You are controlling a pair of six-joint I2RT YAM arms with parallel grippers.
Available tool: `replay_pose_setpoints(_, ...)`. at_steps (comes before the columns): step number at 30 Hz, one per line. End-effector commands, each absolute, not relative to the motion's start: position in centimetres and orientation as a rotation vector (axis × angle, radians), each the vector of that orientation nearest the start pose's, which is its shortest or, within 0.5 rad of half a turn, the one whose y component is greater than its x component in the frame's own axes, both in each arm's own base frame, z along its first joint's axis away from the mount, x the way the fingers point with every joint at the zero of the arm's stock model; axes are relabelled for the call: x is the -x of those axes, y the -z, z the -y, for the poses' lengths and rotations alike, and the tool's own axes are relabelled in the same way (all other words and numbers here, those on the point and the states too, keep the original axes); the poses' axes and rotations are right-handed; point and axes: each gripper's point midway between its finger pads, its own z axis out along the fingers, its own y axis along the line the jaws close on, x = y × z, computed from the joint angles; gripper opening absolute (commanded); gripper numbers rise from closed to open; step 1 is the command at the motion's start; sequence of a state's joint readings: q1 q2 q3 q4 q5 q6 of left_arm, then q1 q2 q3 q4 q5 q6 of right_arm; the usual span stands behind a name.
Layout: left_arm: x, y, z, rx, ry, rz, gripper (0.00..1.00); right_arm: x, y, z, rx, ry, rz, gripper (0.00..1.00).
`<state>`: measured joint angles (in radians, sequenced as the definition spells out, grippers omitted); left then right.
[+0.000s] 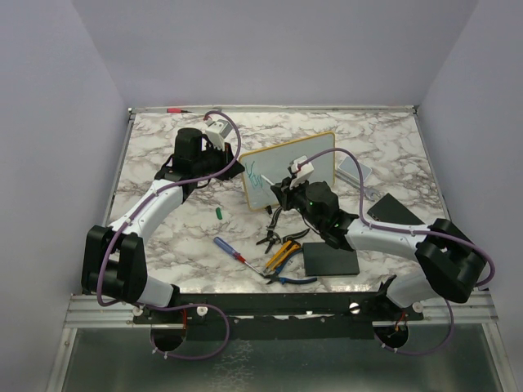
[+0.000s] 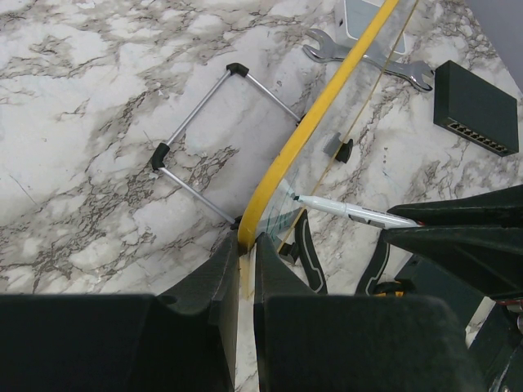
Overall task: Write a sentence on the whiteboard
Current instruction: Write on the whiteboard at the whiteboard stand.
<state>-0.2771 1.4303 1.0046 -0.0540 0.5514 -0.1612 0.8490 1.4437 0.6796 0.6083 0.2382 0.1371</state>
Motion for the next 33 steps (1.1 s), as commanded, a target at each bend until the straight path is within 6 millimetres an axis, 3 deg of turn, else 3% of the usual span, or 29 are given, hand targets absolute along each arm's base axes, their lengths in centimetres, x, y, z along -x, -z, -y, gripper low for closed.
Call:
replay_pose_setpoints(1, -36.7, -20.7, 20.3, -0.479, 0.804, -1.978, 0.04, -32.1, -15.7, -29.9, 0.427, -0.480, -1.725, 0.01)
replay_pose_setpoints(8, -36.7, -20.6, 20.3, -0.477, 0.803, -1.980, 0.04, -31.0, -13.4, -29.1, 0.428, -0.490, -1.785, 0.01)
replay_pose_setpoints(14, -36.8, -20.6, 20.3, -0.477, 0.802, -1.981, 0.04, -31.0, -13.2, -28.7, 0.414, -0.473, -1.792, 0.01)
replay_pose_setpoints(21, -36.8, -20.5, 20.3, -0.478, 0.801, -1.981, 0.04, -31.7, -15.3, -28.0, 0.357, -0.443, -1.749, 0.01)
replay_pose_setpoints(27, -36.8, -20.6, 20.3, -0.478, 0.800, -1.980, 0.04, -30.4, -19.0, -28.5, 0.406, -0.537, -1.653, 0.01)
replay_pose_setpoints(33, -36.7, -20.5, 20.3, -0.478, 0.800, -1.981, 0.04, -29.5, -20.3, -28.3, 0.398, -0.580, -1.636, 0.01)
